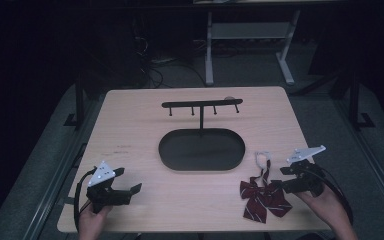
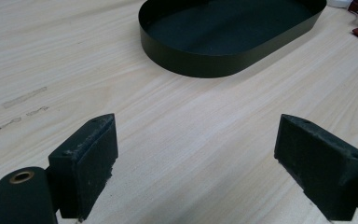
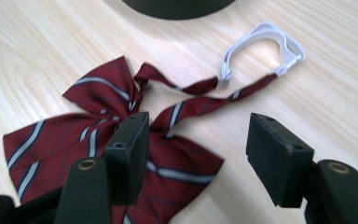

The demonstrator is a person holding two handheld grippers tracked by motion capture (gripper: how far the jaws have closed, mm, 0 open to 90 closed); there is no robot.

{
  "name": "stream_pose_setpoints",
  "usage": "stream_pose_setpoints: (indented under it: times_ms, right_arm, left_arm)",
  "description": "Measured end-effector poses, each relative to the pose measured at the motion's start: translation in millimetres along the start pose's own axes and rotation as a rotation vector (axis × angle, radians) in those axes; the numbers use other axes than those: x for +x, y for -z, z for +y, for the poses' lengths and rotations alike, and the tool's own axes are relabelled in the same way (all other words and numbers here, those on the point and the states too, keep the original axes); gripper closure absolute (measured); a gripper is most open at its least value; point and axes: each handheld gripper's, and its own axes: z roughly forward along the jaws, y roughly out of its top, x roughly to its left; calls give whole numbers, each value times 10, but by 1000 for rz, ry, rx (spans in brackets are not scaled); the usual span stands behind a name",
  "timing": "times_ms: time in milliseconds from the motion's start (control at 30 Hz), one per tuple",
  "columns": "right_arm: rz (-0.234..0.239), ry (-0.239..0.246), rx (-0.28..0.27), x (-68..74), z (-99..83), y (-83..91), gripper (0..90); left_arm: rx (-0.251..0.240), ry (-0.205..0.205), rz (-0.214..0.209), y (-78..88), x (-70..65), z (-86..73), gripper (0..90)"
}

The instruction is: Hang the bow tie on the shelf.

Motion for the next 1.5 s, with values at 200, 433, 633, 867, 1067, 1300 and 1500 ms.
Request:
stream_pose_setpoints:
  times_ms: [200, 433, 633, 867, 1067, 1300, 1500]
  right_arm:
    - [-14, 2, 8, -60, 154, -99, 404]
    - [-26, 6, 32, -117, 291, -179, 404]
    - [-46, 7, 46, -151, 377, -187, 407]
    - [-60, 8, 69, -197, 470, -209, 431]
    - [-62, -9, 99, -245, 546, -252, 443]
    - [-73, -47, 153, -305, 632, -341, 472]
    - [-79, -74, 194, -373, 693, -417, 509]
  left_arm:
    - [-5, 1, 3, 13, 5, -4, 131]
    - [1, 0, 0, 16, 0, 1, 131]
    - [0, 2, 0, 17, -1, 1, 131]
    - [2, 0, 0, 14, -3, 0, 131]
    - [3, 0, 0, 16, -2, 0, 131]
    - [3, -1, 0, 20, -1, 2, 131]
    - [-8, 6, 0, 17, -3, 1, 131]
